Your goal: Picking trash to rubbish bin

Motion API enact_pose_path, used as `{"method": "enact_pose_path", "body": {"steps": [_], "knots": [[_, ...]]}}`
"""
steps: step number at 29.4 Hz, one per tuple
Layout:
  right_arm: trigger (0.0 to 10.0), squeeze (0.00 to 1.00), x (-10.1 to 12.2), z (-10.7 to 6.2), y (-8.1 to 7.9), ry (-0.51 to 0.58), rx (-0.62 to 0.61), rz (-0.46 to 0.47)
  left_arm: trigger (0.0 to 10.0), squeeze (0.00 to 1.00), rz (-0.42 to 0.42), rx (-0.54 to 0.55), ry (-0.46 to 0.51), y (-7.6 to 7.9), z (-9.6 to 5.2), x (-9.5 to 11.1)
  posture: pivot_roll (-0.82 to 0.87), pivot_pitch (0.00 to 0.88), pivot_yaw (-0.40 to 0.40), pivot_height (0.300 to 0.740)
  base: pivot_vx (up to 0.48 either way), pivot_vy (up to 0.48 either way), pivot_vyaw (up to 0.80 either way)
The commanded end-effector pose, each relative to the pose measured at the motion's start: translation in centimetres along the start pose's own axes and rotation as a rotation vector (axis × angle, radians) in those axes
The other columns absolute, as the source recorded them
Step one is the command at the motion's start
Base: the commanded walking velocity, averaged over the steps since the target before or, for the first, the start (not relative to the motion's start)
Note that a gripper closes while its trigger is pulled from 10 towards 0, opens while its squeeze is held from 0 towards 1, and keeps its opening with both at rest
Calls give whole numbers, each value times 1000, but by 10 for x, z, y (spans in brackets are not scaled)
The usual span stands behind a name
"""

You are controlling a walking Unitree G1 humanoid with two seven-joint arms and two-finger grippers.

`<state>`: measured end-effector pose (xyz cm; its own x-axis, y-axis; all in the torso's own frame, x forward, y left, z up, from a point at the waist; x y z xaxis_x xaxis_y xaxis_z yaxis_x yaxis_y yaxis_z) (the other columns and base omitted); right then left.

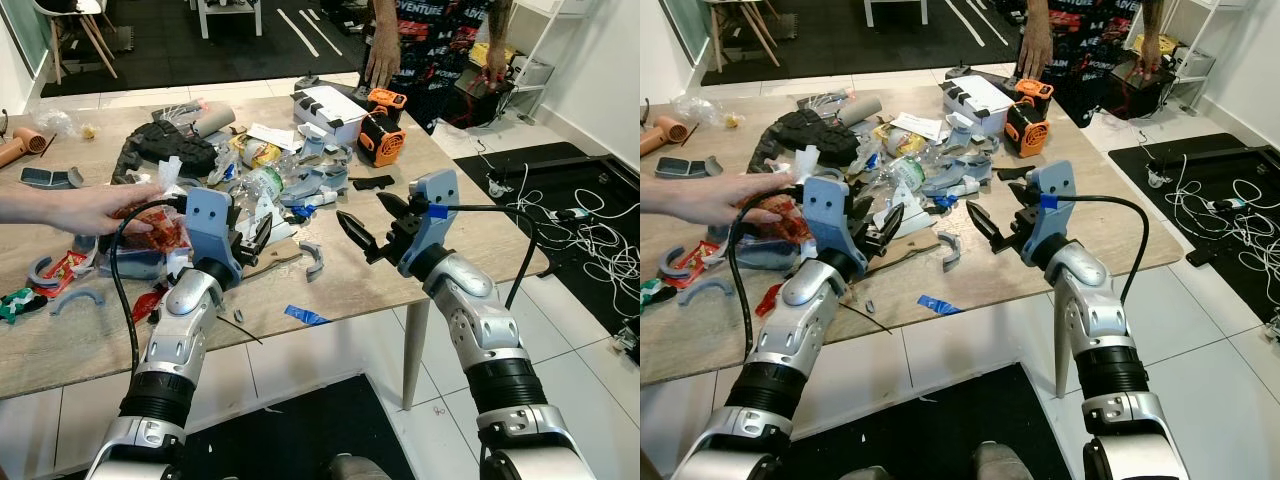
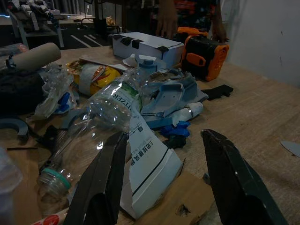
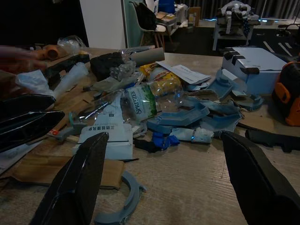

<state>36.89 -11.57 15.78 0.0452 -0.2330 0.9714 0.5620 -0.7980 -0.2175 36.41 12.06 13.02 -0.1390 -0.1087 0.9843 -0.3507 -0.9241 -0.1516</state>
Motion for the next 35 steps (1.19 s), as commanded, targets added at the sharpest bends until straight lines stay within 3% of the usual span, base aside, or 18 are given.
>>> {"method": "enact_pose_path", "body": {"steps": [1, 35], "knots": [[10000, 0, 0, -3, 4, 8, -16, 22, 10000, 0, 13, -5, 1, -2, 1, 2, -75, 0, -38, 740, 0, 0, 0], [10000, 0, 0, -3, 4, 9, -16, 27, 10000, 0, 16, -7, -1, -2, 1, 1, -73, 0, -36, 740, 0, 0, 0]]}}
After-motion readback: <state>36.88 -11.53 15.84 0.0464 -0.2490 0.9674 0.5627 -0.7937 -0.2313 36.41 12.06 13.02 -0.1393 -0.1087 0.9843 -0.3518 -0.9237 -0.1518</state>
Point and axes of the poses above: a point about 5 cm out from each wrist's last joint towards the gripper, its own z axis pointing out of the wrist towards the gripper, its own x axis along the axis of the wrist's last joint, y = z × x, the point moved 4 cm from there along z, pointing out of the wrist towards the gripper, and after that the axes turned 11 degrees about z, right-handed, at the moved point
